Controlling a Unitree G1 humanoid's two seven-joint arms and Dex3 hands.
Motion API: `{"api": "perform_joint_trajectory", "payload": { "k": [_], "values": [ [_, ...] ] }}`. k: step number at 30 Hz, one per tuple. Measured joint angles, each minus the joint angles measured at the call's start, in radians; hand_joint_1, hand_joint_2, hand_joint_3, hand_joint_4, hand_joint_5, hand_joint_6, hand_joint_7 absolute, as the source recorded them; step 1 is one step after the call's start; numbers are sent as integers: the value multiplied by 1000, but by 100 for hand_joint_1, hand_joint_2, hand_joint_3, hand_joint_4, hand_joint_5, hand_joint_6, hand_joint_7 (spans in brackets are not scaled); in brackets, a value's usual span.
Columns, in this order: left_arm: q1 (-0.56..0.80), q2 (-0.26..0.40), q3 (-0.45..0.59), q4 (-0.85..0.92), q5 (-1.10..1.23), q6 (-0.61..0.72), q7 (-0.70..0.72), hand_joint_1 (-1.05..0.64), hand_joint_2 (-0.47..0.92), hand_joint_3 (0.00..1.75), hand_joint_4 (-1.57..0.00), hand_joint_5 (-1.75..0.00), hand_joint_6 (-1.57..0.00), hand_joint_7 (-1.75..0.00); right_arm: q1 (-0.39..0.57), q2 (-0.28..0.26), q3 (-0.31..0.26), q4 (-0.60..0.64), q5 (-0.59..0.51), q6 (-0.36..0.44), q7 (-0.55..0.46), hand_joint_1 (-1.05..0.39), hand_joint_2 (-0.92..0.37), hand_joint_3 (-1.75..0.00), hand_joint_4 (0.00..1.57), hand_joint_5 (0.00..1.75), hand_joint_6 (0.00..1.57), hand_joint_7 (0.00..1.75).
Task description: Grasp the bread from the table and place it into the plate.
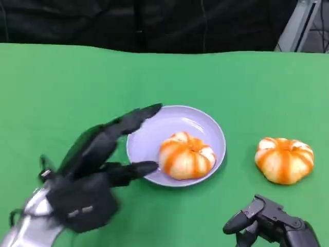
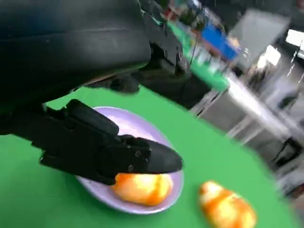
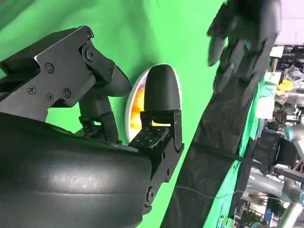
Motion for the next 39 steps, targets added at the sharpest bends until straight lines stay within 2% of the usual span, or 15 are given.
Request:
{"api": "perform_joint_trajectory", "payload": {
  "k": [4, 5, 7, 8, 10, 11, 12, 13, 15, 19, 25, 33, 35, 39],
  "values": [
    [115, -22, 48, -30, -120, -69, -15, -20, 90, 18, -85, -89, -96, -23, 0, -3, -1, -3, -2, -1, -2, 0, -48, -120, 65, 162, 74, 131],
    [138, -25, 57, -30, -151, -94, -28, -16, 87, 27, -87, -97, -101, -29, 0, -4, -2, -3, -1, -1, -2, 1, -47, -121, 65, 162, 74, 131],
    [175, -34, 70, -30, -225, -139, -63, -13, 66, 73, -88, -111, -100, -50, -1, -5, -3, -3, 0, -1, -1, 1, -46, -122, 65, 161, 74, 131],
    [191, -39, 75, -30, -251, -151, -80, -12, 60, 88, -88, -120, -98, -66, -1, -5, -5, -3, 1, -1, -1, 1, -46, -122, 65, 161, 74, 131],
    [220, -45, 82, -30, -277, -166, -103, -11, 55, 101, -88, -127, -94, -82, -1, -9, -6, -3, 1, -1, -1, 1, -46, -122, 65, 161, 74, 131],
    [229, -47, 85, -29, -282, -169, -109, -10, 51, 115, -86, -146, -89, -111, -1, -9, -7, -3, 1, -1, -1, 0, -46, -122, 65, 161, 74, 131],
    [241, -49, 91, -30, -285, -171, -113, -11, 50, 120, -85, -156, -85, -127, -2, -10, -8, -3, 1, -1, 0, 0, -47, -121, 65, 161, 73, 131],
    [255, -54, 100, -32, -288, -173, -113, -11, 50, 122, -83, -162, -82, -137, -2, -12, -9, -3, 2, -1, 2, -1, -48, -120, 64, 162, 73, 131],
    [283, -66, 110, -39, -289, -175, -113, -11, 52, 120, -81, -167, -78, -145, -2, -19, -14, -3, 3, -1, 5, -1, -49, -119, 64, 161, 73, 131],
    [313, -100, 121, -51, -281, -175, -107, -13, 62, 103, -80, -173, -74, -155, -1, -22, -21, -4, 10, -1, 6, -1, -50, -118, 63, 162, 72, 131],
    [315, -149, 131, -51, -301, -174, -104, -15, 63, 98, -80, -174, -74, -155, 0, -27, -44, -4, 21, -19, 11, -2, -51, -113, 63, 161, 72, 129],
    [320, -184, 132, -48, -282, -182, -102, -14, 60, 105, -79, -175, -74, -155, -4, -38, -63, 14, 22, -65, 13, -2, -52, -110, 65, 161, 73, 127],
    [319, -186, 134, -43, -280, -189, -102, -16, 54, 112, -78, -175, -75, -154, -6, -38, -65, 18, 22, -72, 13, -2, -52, -111, 65, 160, 74, 128],
    [313, -189, 135, 3, -261, -223, -103, -14, 52, 118, -78, -174, -76, -152, -20, -35, -70, 33, 23, -73, 13, 0, -48, -118, 65, 159, 74, 131]
  ]
}}
